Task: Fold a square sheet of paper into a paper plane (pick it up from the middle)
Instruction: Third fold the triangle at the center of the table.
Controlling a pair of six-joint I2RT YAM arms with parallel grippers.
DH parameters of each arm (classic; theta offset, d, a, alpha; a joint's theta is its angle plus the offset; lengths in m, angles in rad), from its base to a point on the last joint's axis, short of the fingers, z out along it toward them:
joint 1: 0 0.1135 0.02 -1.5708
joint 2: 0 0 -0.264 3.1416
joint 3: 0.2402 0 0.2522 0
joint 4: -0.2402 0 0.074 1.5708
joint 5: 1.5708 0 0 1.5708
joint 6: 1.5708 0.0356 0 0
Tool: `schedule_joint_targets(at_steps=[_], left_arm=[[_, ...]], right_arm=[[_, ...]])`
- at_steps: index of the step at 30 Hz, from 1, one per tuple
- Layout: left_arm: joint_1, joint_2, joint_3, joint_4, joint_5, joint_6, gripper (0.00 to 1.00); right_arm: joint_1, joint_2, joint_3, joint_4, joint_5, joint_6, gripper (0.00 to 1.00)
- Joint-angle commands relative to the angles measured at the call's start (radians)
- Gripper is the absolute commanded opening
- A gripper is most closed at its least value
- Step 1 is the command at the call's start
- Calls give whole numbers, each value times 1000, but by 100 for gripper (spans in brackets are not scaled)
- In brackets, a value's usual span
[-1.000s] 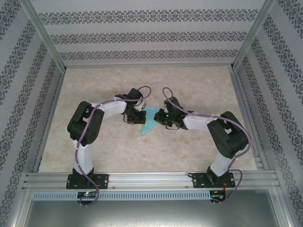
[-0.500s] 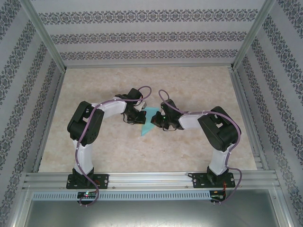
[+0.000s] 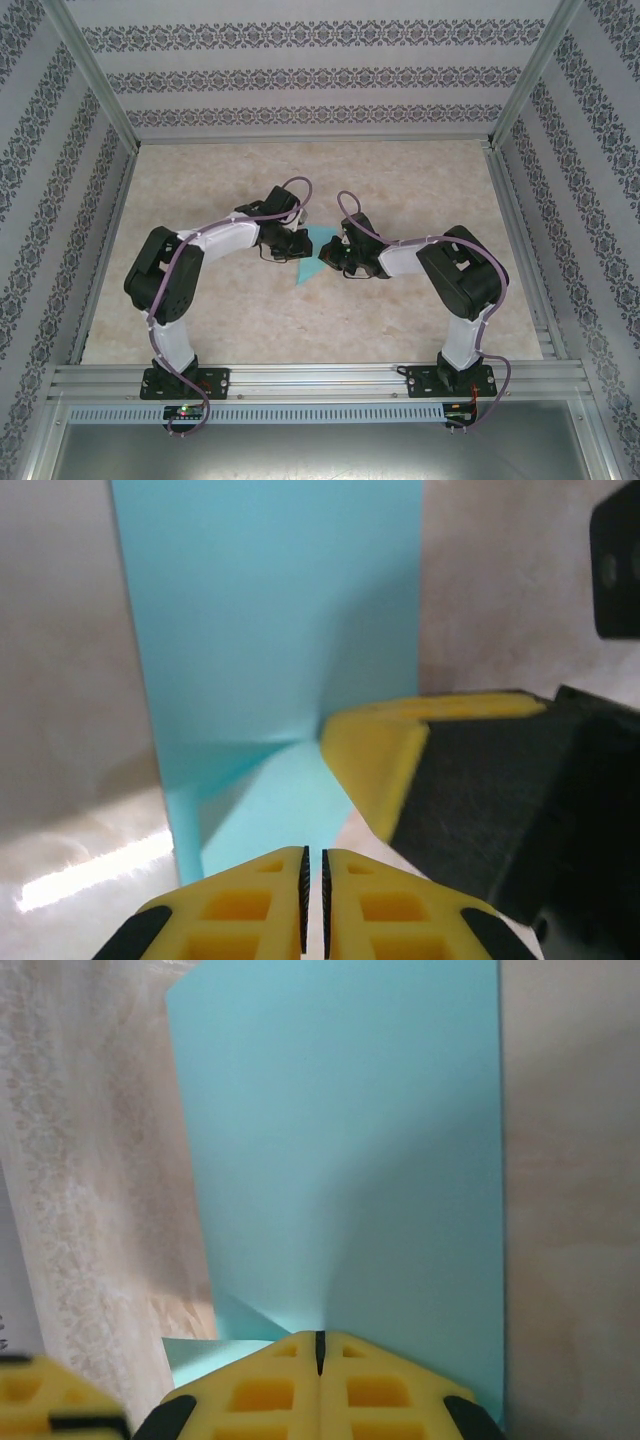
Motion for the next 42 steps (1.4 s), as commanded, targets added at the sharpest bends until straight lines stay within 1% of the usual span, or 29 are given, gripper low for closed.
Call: schedule_joint_targets(at_steps=[1,4,8,20,34,42], left_arm=[[-24,-55,-75,64,35,-130,15],[-29,-83,-123,99,52,-164,15],[-31,-72,-140,111,66,-179,15],[-31,5,-107,129,89,-181,13],[-31,14,-124,62,4,-140,11],[-31,16,-135,45,-19,-131,10]], right_arm=[[2,65,-47,-85,99,32,0],[4,71,-50,-79,100,45,0],[6,78,-46,-87,93,48,0],[7,73,-57,-108,91,46,0],[6,76,-59,-132,92,39,0],[6,77,-54,-145,91,35,0]])
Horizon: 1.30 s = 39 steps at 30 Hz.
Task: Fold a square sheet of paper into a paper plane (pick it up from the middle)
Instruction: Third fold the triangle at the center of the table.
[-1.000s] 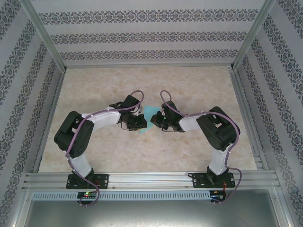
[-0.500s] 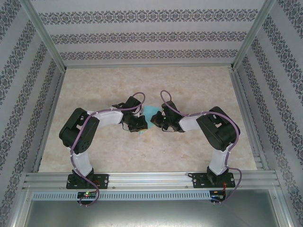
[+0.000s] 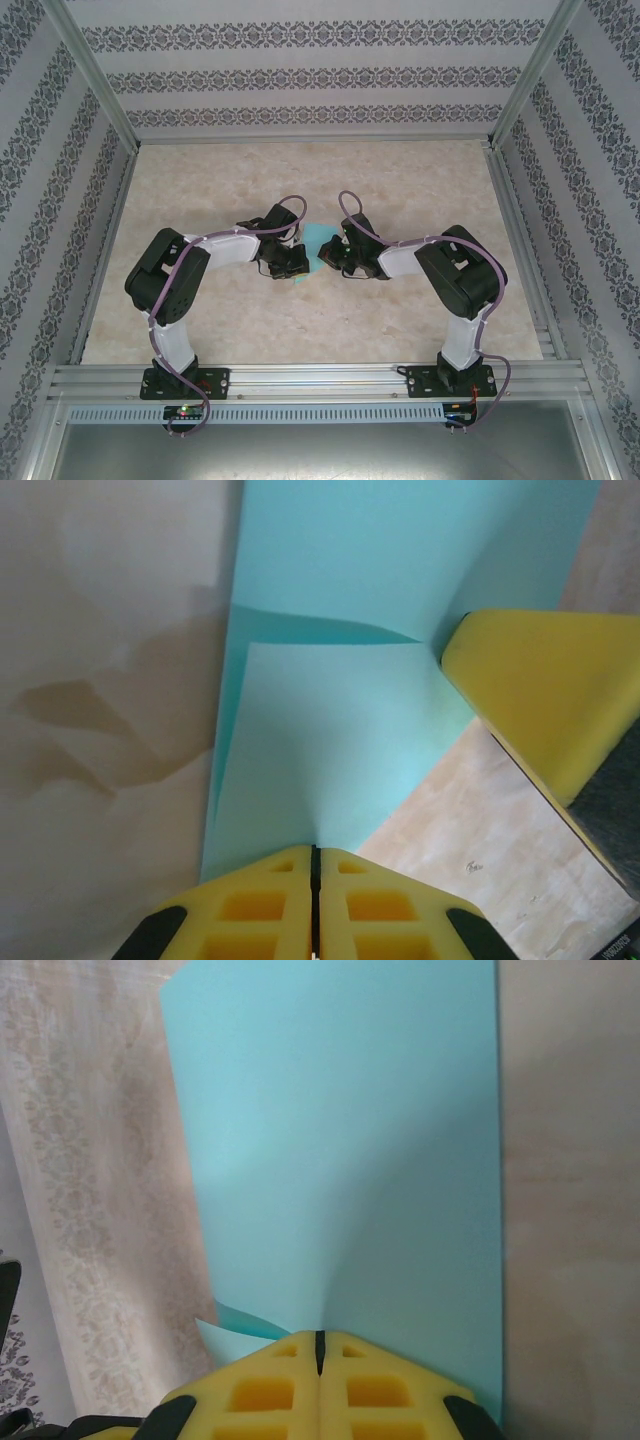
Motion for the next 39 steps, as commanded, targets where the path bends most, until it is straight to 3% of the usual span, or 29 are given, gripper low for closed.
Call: schedule_joint_targets(at_steps=[1,12,21,26,39], left_arm=[[-13,1,-5,-50,-39,29,10],[-13,7,-10,-92,-82,40,9],[-34,-95,6,-15,34,92,11],[-41,-77,-26,-3,64,67,12],[-18,-49,-98,74,7,-31,9]], right_arm=[[7,68,-47,-184,83,-11,0],[5,62,-55,-195,87,-11,0],[6,64,-54,-193,88,-11,0],[7,76,-55,-174,69,-6,0],[2,71,-63,-183,67,-14,0]])
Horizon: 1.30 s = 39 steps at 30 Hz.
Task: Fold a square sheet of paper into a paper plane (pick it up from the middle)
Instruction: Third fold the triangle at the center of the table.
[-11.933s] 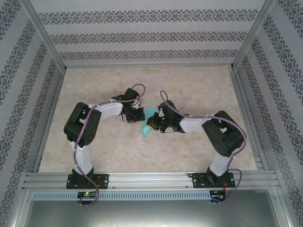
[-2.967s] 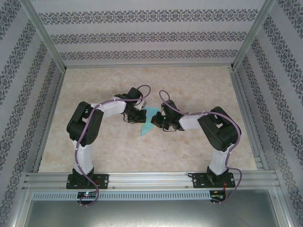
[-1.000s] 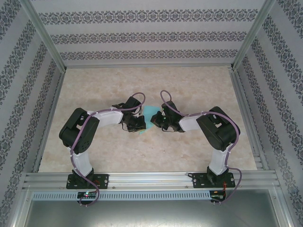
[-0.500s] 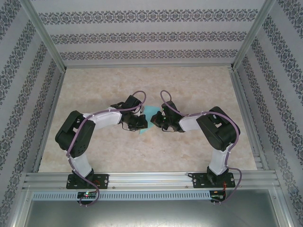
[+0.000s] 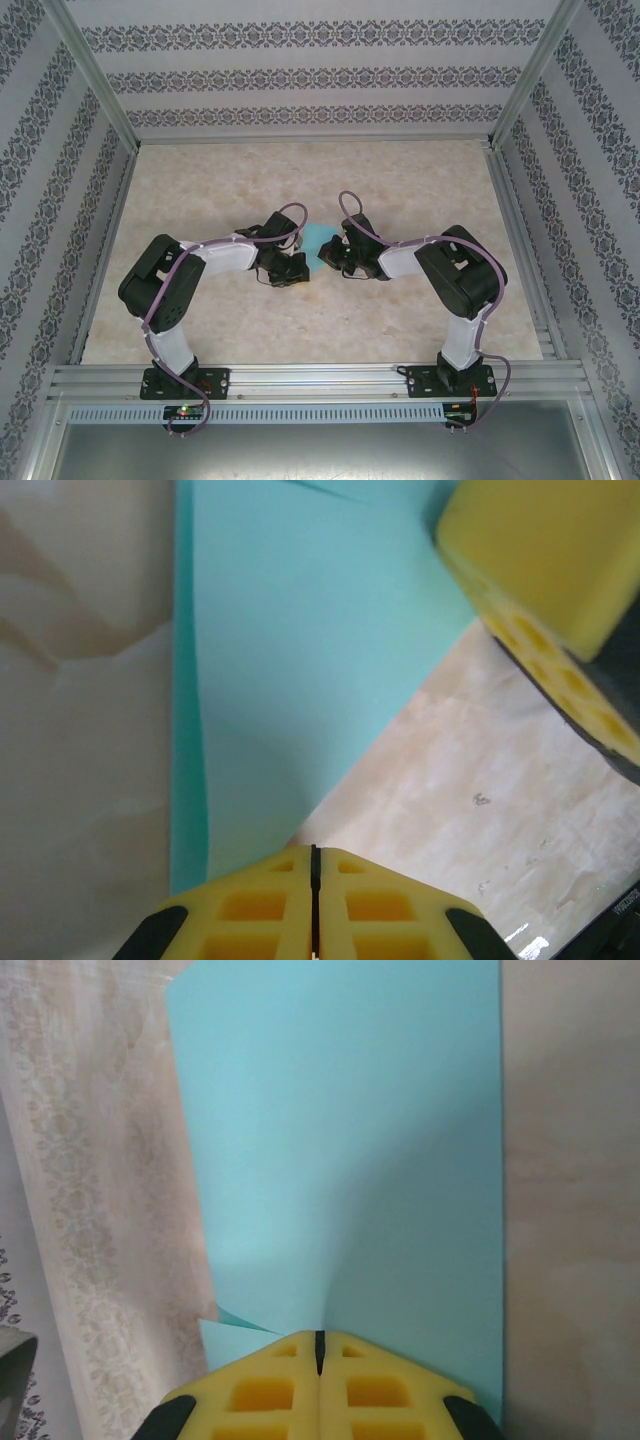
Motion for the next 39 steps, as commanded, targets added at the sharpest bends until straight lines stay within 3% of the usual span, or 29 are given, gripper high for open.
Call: schedule_joint_targets(at_steps=[1,13,25,39], left_arm=[[15,4,-18,43,-21,-36,9],[19,-45,-26,78,-15,-9,7],[34,-30,-45,36,-115,-29,5],[42,-24,-66,-9,-142,-27,4]], right_arm=[[1,69,-58,-193,69,-16,0],[3,72,-52,-209,70,-16,0],[-1,75,-51,-221,71,-21,0],[-6,74,-56,-233,75,-24,0]])
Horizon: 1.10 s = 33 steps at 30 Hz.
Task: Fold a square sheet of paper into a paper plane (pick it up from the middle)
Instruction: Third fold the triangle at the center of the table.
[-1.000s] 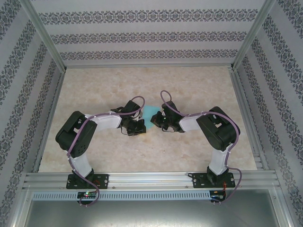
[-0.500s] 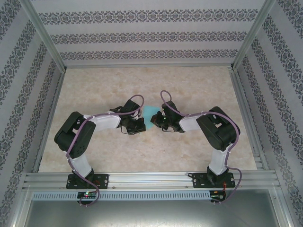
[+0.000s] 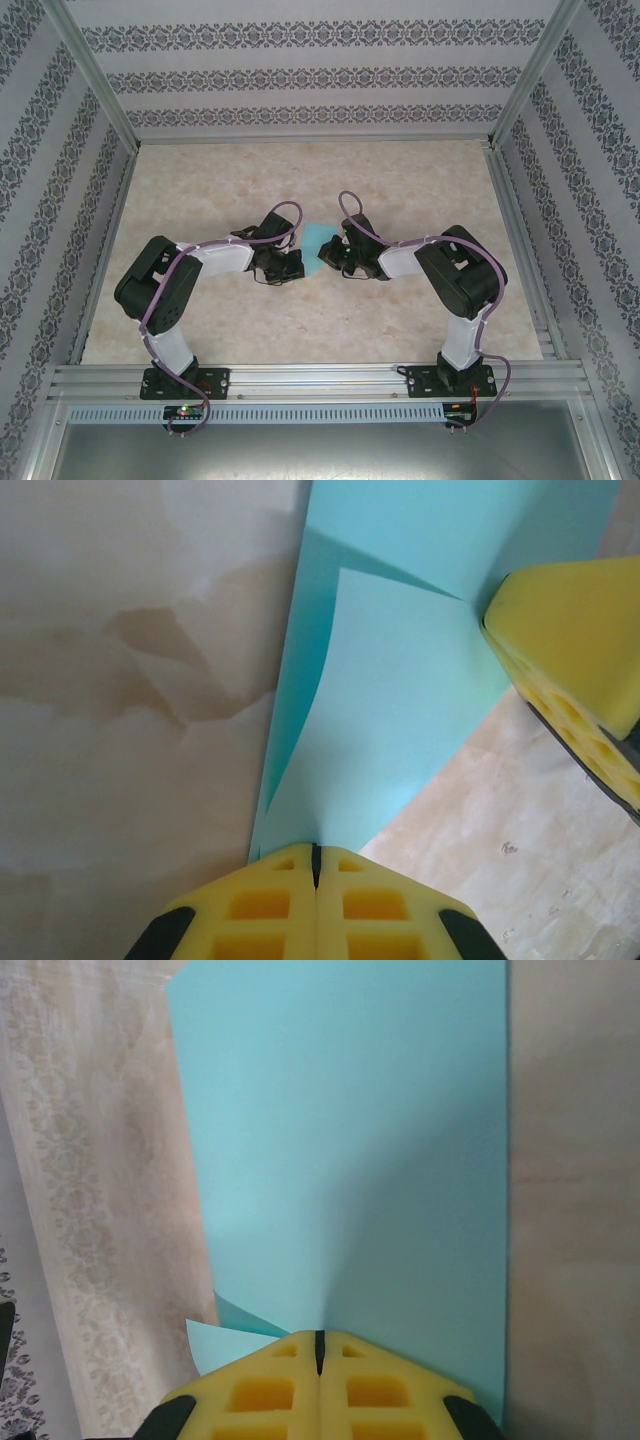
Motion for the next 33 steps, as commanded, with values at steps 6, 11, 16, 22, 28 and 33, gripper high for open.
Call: schedule_joint_targets(at_steps=[6,11,16,22,28,33], left_arm=[[18,4,-63,-98,-39,17,1],[18,27,-76,-107,-20,18,0],[18,41,-64,-106,-7,27,0],[18,47,-42,-108,-3,65,0],[18,45,-38,-109,-3,72,0],[17,43,-45,-109,-8,67,0]], right_arm=[[-17,60,-43,-253,67,-42,0],[-33,9,-26,-244,46,-90,0],[-23,-103,18,-210,-16,-209,0],[55,-88,51,-184,-56,-236,0],[96,-12,68,-132,-58,-162,0],[99,12,43,-135,-36,-138,0]])
